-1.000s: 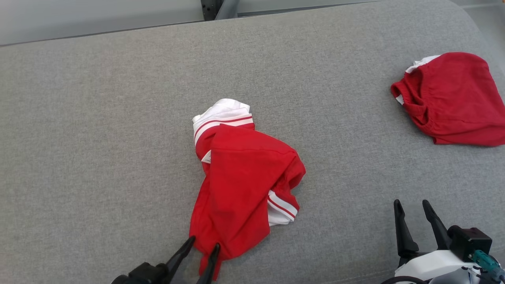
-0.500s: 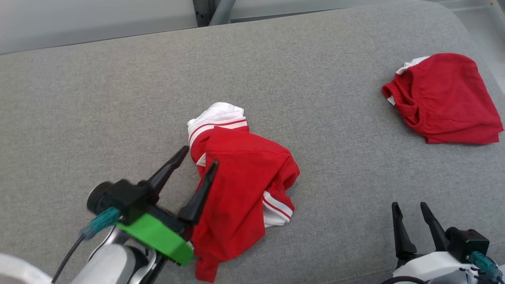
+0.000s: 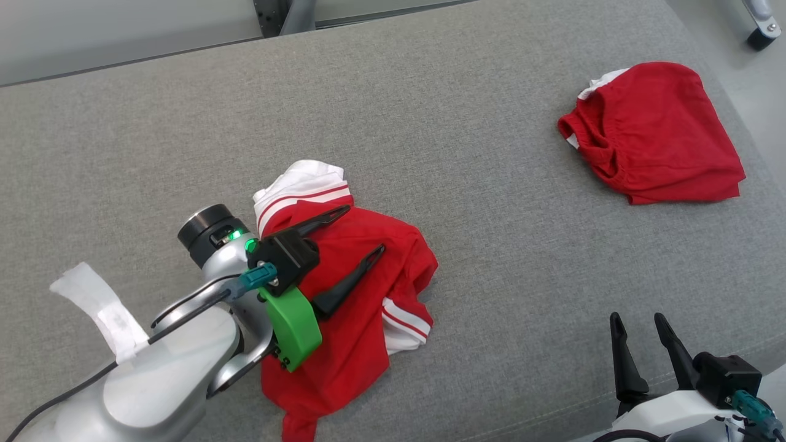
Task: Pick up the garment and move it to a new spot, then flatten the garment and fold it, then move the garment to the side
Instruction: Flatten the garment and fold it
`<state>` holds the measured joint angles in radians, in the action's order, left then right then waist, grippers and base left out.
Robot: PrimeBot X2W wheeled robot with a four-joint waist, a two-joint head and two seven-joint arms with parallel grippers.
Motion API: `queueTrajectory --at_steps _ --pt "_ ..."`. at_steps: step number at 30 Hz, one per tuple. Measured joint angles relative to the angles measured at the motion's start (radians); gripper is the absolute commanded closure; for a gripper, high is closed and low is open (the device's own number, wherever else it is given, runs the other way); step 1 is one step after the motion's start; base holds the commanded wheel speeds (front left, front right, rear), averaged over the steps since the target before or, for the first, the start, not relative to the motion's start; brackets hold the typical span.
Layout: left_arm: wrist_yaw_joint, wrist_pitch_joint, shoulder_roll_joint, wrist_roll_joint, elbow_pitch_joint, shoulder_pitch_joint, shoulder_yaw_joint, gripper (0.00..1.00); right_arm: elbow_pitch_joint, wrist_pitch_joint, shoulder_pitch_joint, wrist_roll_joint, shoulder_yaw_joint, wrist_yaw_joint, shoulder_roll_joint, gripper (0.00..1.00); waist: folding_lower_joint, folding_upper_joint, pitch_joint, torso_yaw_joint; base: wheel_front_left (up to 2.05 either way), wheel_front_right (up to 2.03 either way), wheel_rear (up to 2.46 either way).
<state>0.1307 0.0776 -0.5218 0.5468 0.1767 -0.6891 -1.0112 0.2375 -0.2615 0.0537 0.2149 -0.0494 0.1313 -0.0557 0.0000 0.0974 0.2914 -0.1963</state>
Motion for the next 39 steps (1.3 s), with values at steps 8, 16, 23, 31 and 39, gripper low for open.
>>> queueTrajectory --at_steps 8,16,23,31,39 --pt "0.0 -0.002 0.0 0.069 0.068 -0.083 -0.155 1.0 0.002 0.0 -0.006 0.002 0.002 0.0 0.004 0.0 0.0 0.0 0.009 -0.011 0.0 0.0 0.0" --pt "0.0 0.058 -0.041 0.152 0.109 -0.181 -0.105 1.0 0.0 0.0 -0.019 0.0 -0.006 0.0 0.0 0.0 0.0 0.0 0.002 -0.002 0.0 0.0 0.0" --pt "-0.034 0.068 -0.113 0.161 0.085 -0.311 -0.002 1.0 0.001 0.0 -0.037 0.0 -0.003 0.0 0.002 0.0 0.0 0.0002 0.006 -0.012 0.0 0.0 0.0" --pt "-0.198 0.048 -0.152 0.101 0.1 -0.439 0.088 1.0 0.01 0.0 -0.042 0.005 -0.003 0.0 0.005 0.0 0.0 0.0002 0.01 -0.033 0.0 0.0 0.0" --pt "-0.375 -0.166 -0.176 0.093 -0.023 -0.277 0.002 1.0 0.017 0.0 -0.042 0.013 -0.007 0.0 0.007 0.0 0.0 0.0002 0.006 -0.075 0.0 0.0 0.0"
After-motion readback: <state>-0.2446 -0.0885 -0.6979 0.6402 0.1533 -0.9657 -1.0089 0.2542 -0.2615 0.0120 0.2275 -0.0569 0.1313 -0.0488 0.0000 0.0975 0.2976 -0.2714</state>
